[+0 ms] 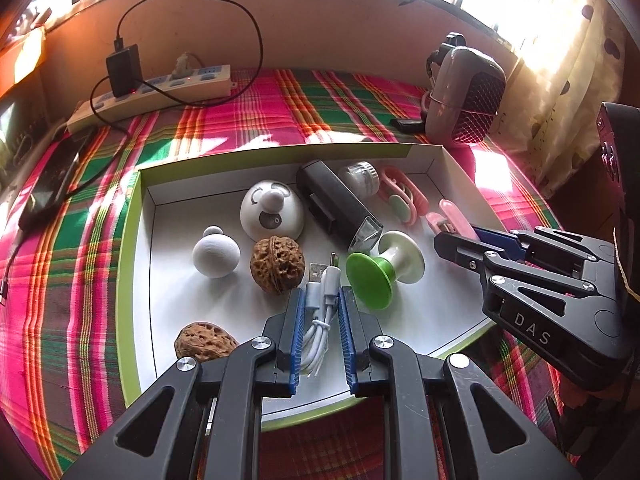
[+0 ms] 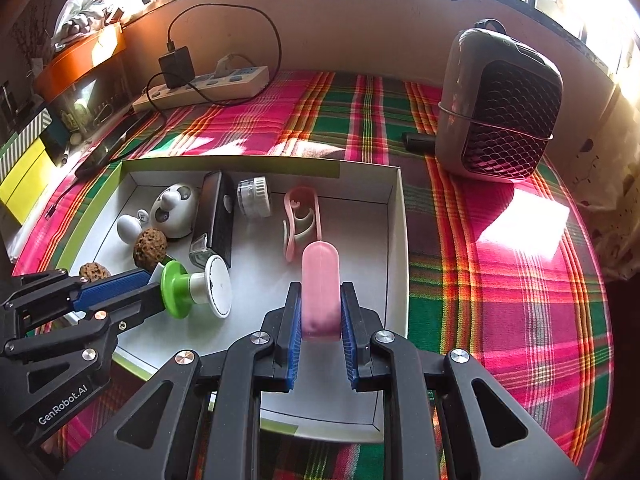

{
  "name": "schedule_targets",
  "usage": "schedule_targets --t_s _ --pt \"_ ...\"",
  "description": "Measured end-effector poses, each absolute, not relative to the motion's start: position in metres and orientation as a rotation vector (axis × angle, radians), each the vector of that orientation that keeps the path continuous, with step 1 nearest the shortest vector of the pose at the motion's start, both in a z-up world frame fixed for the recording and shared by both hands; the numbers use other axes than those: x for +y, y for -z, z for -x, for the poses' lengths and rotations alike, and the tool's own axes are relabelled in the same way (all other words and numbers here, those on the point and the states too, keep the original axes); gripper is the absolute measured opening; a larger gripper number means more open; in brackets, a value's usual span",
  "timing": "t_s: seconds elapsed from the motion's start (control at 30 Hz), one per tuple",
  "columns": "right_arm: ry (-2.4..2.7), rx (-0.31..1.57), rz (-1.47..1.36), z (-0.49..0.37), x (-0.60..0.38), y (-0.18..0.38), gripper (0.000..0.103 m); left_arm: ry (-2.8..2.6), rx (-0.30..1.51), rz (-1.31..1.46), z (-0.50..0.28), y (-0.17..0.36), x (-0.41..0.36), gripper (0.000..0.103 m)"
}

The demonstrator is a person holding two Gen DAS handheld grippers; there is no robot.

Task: Organize objects
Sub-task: 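Carry the white cable and pink case over the box with both grippers, then open both grippers to drop the white cable and pink case into the box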

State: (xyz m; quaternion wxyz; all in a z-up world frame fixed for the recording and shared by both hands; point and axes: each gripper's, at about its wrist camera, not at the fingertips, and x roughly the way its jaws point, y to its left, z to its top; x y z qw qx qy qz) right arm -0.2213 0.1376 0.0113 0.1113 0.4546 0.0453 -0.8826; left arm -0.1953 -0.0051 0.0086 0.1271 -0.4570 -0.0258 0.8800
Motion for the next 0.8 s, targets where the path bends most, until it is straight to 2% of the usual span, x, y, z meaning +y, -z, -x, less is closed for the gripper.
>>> schedule_targets --t_s 0.8 --pt "2.597 0.157 -1.339 0.2210 0.1343 -0.0094 0.019 -2.563 -0.061 1.330 0.1948 -0.0071 -0.0033 0.016"
